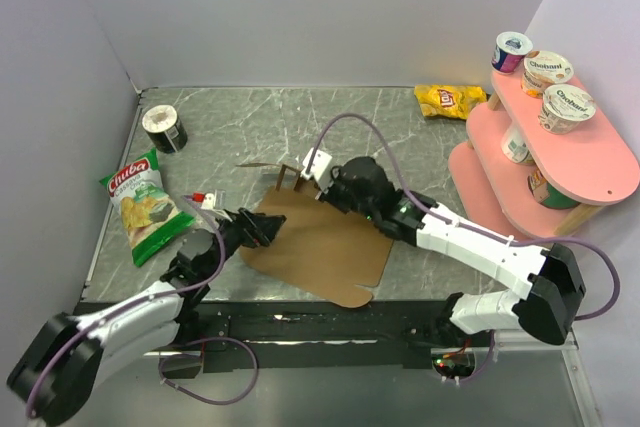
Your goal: Fold the paper box
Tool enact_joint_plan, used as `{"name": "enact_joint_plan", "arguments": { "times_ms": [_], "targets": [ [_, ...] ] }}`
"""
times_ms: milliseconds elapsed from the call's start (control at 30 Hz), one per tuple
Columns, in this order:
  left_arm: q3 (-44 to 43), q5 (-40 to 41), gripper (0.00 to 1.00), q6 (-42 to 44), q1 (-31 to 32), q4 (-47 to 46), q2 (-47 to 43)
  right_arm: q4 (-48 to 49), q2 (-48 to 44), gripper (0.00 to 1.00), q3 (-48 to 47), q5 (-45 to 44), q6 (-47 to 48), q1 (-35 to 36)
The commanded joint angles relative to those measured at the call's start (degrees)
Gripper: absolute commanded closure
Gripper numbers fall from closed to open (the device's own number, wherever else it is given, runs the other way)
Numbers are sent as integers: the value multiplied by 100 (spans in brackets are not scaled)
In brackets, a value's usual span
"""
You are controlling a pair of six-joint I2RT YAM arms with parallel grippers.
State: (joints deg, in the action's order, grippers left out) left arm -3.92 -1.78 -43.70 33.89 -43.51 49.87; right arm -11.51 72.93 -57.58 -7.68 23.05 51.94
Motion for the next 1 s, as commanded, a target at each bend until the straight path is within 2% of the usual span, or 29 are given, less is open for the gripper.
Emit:
{"name": "enact_joint_plan", "arguments": {
  "times_ms": [0, 100, 267, 400, 533, 633, 700, 867, 967],
  "targets": [
    [-574, 152, 3, 459, -101, 1247, -819, -273, -24, 100, -402, 1197, 305, -474],
    [-916, -162, 0, 529, -470, 1678, -1110, -282, 99, 100, -455, 1234, 420, -597],
    [-1795, -902, 4, 582, -1594, 2056, -1050, -159, 187, 100, -447, 1234, 560, -799],
    [-2463, -1026, 4, 732, -2376, 2285, -454, -220, 213, 100, -561, 1313, 674, -984],
    [-2605, -1438, 4, 407, -3360, 1647, 487, -317, 240, 100, -701, 1716, 753, -1265],
    [-2648, -1745, 4, 380, -3555, 908, 1400, -571, 362, 100, -903, 2095, 806, -1406],
    [-2797, -2299, 3, 538, -3556, 739, 2136, -694, 450, 100, -1096, 2341, 841, -1555],
    [-2737, -2784, 1, 713, -3486, -218, 3062, -932, 749, 100, -1430, 2614, 938, -1810],
    [-2877, -3055, 1, 994, -3433, -360, 3466, -985, 925, 100, -1562, 2763, 973, -1907]
  ]
}}
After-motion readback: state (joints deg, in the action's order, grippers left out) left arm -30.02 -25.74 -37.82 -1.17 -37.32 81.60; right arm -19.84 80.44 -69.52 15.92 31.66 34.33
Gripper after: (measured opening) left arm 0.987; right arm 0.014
